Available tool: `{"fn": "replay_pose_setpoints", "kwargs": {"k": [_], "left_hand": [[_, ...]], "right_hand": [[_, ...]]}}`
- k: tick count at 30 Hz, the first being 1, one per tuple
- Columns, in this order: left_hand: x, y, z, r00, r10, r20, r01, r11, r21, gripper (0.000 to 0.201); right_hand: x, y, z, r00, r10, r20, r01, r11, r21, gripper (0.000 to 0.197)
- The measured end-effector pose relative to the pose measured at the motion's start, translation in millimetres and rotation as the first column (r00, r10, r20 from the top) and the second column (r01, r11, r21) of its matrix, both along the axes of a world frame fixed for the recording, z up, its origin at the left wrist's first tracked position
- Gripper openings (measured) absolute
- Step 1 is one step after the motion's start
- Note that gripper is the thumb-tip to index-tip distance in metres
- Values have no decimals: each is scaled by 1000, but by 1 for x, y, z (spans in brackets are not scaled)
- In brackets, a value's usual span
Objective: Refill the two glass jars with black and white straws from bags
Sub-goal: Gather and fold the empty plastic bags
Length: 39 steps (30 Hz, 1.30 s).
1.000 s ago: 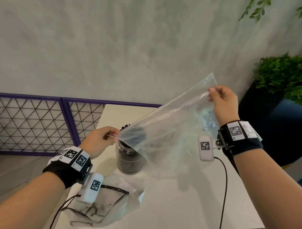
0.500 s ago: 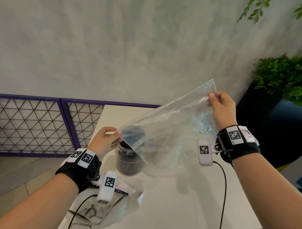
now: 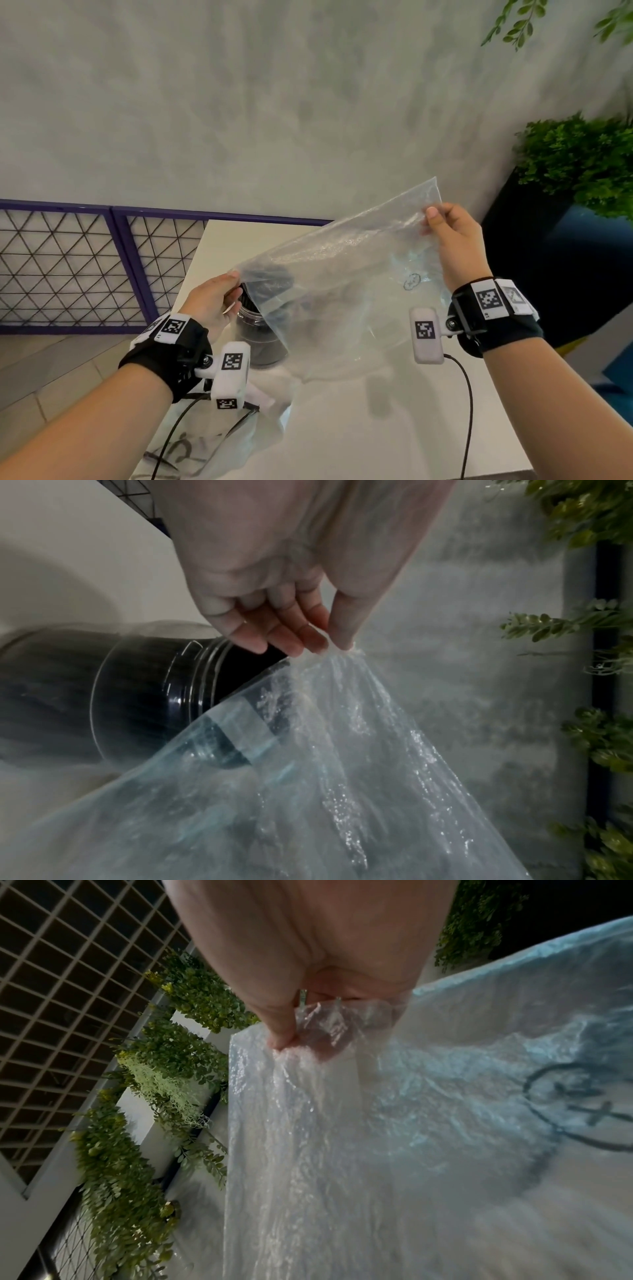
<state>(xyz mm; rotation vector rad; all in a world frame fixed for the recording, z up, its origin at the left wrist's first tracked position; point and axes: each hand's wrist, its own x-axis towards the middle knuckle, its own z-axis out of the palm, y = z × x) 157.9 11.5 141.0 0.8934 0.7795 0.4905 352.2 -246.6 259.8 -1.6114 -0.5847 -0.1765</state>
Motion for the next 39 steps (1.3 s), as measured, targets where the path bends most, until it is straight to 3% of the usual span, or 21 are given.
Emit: {"fn": "replay_pose_setpoints", "kwargs": {"k": [5, 8, 11, 16, 20, 28, 34, 39], "left_hand": [[3, 2, 2, 1000, 17, 2, -17, 994, 112, 18], [2, 2, 5, 999, 26, 35, -31, 990, 136, 13], [2, 0, 9, 999, -25, 47, 20, 995, 100, 4], [1, -2, 12, 990, -138, 7, 138, 990, -1, 9], [3, -3, 12, 993, -117, 7, 117, 993, -32, 11], [11, -1, 17, 999, -26, 35, 18, 979, 203, 10], [14, 2, 18, 991, -117, 70, 89, 942, 325, 5], [11, -6, 29, 961, -204, 187, 140, 941, 307, 19]], "right_hand": [[3, -8, -7, 999, -38, -15, 38, 999, -10, 12], [8, -13, -9, 998, -65, -29, 65, 998, 0, 14], [10, -17, -11, 996, -80, -39, 80, 997, 12, 13], [12, -17, -15, 996, -50, -72, 51, 999, 7, 8], [9, -16, -13, 998, -7, -61, 9, 1000, 25, 12], [10, -20, -1, 994, 88, -72, -86, 996, 28, 16], [15, -25, 0, 995, 49, -85, -48, 999, 24, 14], [22, -26, -4, 996, -22, -87, 25, 999, 35, 11]]}}
